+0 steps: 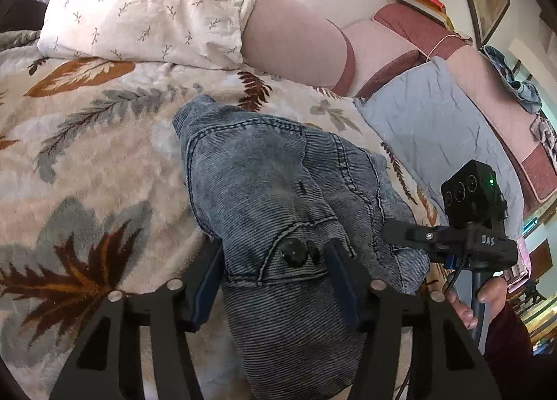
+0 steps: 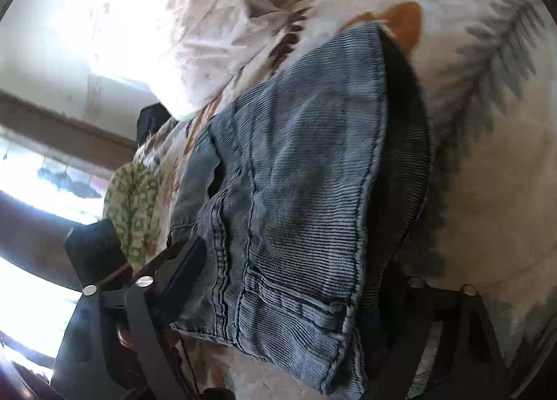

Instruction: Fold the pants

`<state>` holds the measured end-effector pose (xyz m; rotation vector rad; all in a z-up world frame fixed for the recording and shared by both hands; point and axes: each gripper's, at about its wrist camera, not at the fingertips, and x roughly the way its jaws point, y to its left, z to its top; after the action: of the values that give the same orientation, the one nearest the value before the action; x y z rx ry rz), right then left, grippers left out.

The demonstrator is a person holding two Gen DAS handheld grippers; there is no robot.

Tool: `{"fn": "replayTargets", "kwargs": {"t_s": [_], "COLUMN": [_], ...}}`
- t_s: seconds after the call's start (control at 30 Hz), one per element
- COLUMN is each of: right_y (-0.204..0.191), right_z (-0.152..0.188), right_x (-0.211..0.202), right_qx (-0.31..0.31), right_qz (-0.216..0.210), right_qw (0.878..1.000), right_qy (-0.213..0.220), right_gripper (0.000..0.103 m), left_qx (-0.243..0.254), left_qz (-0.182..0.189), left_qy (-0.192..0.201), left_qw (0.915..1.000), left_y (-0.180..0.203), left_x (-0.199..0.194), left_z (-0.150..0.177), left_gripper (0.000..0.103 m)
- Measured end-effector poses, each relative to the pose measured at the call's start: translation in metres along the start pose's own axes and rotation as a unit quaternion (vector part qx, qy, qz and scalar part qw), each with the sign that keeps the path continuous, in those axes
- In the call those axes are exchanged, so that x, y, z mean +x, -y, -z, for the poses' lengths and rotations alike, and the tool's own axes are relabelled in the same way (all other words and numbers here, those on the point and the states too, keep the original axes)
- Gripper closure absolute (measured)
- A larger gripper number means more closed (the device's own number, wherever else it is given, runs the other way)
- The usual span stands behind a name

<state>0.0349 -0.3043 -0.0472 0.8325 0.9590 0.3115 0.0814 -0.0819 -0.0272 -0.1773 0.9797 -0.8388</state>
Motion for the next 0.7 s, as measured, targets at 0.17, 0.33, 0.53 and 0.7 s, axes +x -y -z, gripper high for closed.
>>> {"fn": "replayTargets", "kwargs": {"t_s": [0.17, 0.33, 0.53, 0.7], "right_y": [-0.010, -0.014, -0.025, -0.047], "right_z": [0.000, 0.001, 0.005, 0.010], "right_x": [-0.006, -0.005, -0.010, -0.010], "right_qx": [-0.028, -0.037, -0.061, -0.102], "right_qz": [0.012, 0.014, 0.000, 0.004], "right_qw": [0.999, 0.999, 0.997, 0.991], "right_qy": [0.023, 0.033, 0.055, 0.083], "right_gripper": [0.060, 0.062, 0.066, 0.066], "left_qx": [0.002, 0.011, 0.013, 0.015], "left_qz": [-0.001, -0.010, -0.023, -0.033], "left_qy": [0.006, 0.010, 0.026, 0.051], "left_qw": [1.0000, 0.9998, 0.9993, 0.9981], "left_y": [0.002, 0.007, 0.008, 0.010], "left_x": [-0.004, -0.009, -0.022, -0.040], "left_z": [-0.002, -0.003, -0.009, -0.016], "left_gripper": [0.047, 0.049, 0.050, 0.050]}}
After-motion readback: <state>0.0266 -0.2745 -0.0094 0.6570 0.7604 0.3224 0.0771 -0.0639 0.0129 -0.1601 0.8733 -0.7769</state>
